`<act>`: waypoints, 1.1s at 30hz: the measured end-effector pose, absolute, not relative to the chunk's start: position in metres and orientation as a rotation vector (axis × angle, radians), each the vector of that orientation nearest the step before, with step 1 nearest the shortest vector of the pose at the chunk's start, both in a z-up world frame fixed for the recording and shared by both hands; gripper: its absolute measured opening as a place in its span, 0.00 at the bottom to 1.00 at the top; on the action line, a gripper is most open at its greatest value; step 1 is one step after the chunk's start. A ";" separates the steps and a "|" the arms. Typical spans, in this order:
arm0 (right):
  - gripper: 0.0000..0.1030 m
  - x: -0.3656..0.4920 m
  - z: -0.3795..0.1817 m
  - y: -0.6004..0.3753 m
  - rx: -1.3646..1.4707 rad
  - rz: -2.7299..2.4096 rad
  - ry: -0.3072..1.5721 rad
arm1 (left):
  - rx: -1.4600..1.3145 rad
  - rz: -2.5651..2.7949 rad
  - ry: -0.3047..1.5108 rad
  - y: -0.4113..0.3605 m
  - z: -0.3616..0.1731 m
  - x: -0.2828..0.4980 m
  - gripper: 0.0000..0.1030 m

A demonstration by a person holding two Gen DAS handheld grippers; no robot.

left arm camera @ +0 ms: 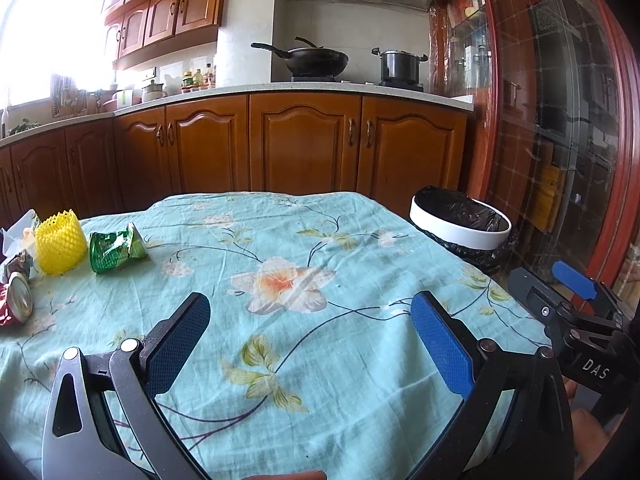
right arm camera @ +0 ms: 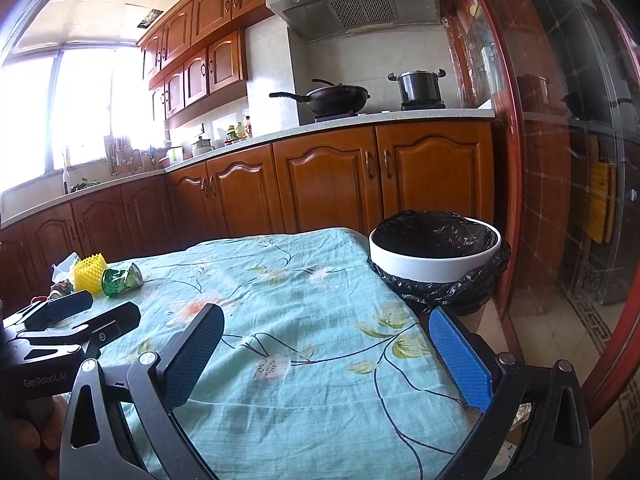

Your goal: Collect trash

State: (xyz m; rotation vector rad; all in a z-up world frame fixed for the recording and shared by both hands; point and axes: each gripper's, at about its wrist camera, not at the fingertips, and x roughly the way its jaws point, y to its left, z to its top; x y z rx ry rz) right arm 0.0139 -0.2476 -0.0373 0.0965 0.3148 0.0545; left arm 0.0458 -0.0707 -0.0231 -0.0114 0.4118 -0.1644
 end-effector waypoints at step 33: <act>1.00 0.017 -0.041 -0.243 0.101 0.066 0.325 | -0.006 -0.164 0.411 -0.072 -0.024 0.046 1.00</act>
